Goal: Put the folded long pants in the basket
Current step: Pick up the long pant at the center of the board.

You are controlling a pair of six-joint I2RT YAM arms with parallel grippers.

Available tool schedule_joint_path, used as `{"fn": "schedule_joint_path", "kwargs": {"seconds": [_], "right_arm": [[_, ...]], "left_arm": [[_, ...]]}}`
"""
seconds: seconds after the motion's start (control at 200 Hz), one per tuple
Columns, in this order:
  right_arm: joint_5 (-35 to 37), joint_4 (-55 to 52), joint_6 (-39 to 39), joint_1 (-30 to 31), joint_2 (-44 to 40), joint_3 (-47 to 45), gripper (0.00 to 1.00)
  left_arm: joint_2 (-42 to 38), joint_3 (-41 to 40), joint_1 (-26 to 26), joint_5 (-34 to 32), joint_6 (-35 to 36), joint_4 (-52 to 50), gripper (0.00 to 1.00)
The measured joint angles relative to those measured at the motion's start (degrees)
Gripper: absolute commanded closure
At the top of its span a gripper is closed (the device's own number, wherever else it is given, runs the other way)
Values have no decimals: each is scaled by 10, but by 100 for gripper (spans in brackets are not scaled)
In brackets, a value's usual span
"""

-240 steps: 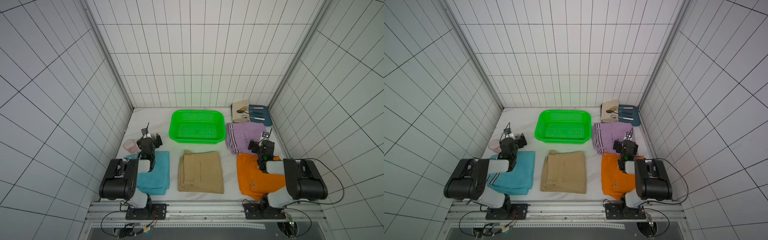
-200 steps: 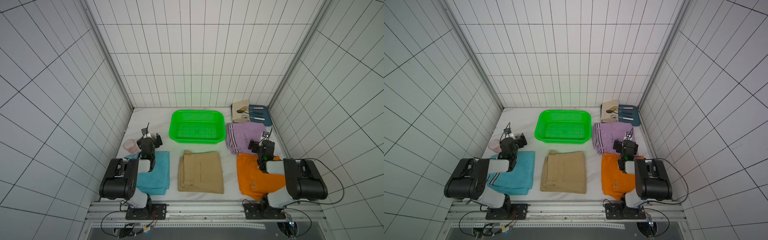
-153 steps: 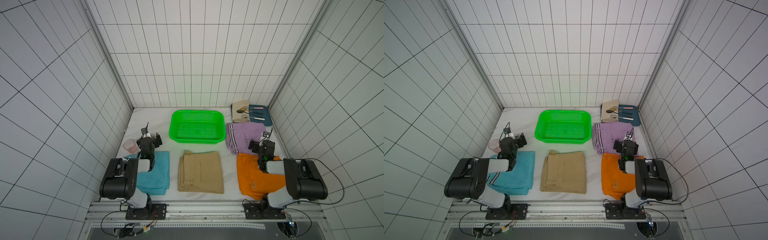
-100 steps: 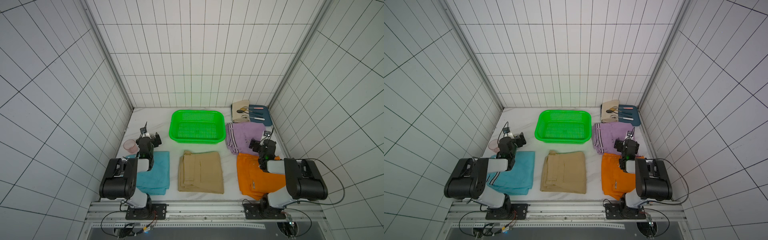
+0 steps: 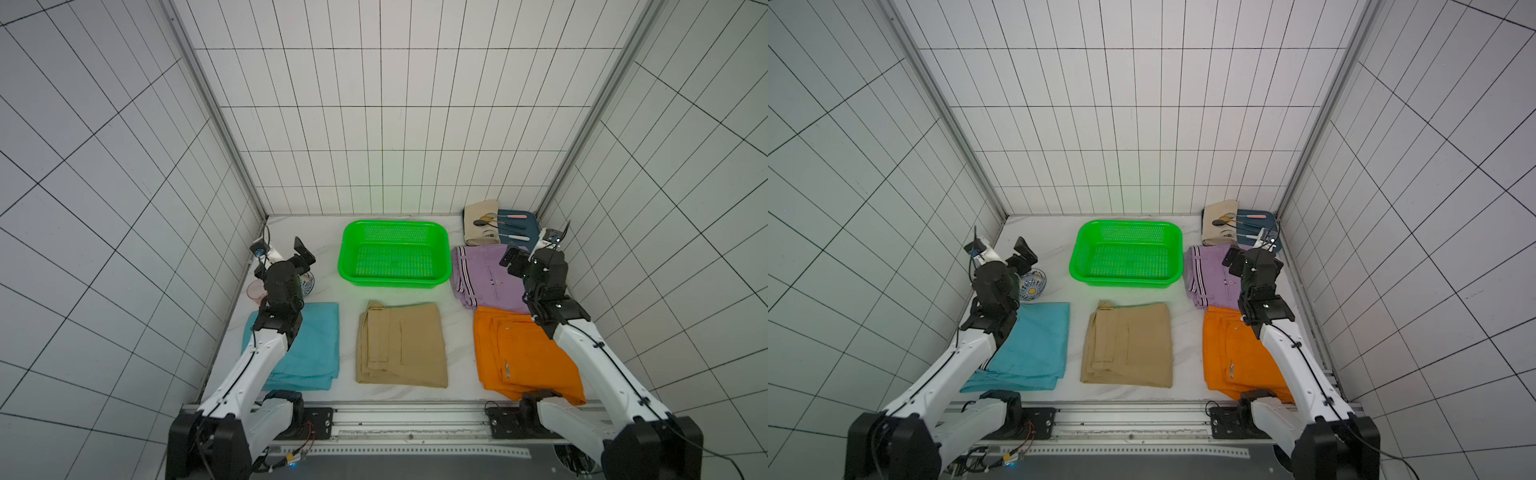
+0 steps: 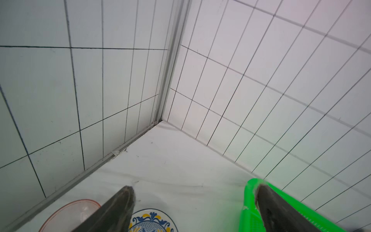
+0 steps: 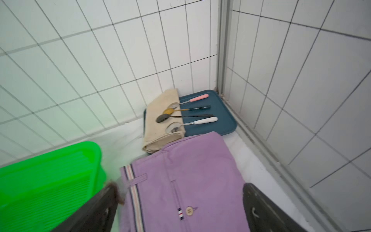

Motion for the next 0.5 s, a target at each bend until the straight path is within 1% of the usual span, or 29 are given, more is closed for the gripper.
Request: {"fn": "schedule_joint_path", "kwargs": {"seconds": [0.03, 0.1, 0.16, 0.205, 0.285, 0.36, 0.43, 0.5], "right_arm": [[-40, -23, 24, 5, -14, -3, 1], [-130, -43, 74, 30, -39, -38, 1], [-191, -49, 102, 70, -50, -83, 1], [-220, -59, 118, 103, -48, -113, 1], [-238, -80, 137, 165, -34, -154, 1], [-244, -79, 150, 212, -10, -175, 1], [-243, -69, 158, 242, 27, -184, 1], [-236, -52, 163, 261, 77, -184, 1]], "left_arm": [[-29, 17, 17, 29, -34, -44, 4], [-87, 54, 48, 96, -96, -145, 3], [-134, 75, 52, 174, -131, -217, 3], [-168, 74, 47, 236, -152, -253, 2], [-223, 44, 24, 334, -178, -299, 2], [-247, 6, 0, 409, -187, -344, 2], [-260, -28, -15, 452, -190, -392, 3], [-276, -60, -20, 475, -199, -423, 2]]}}
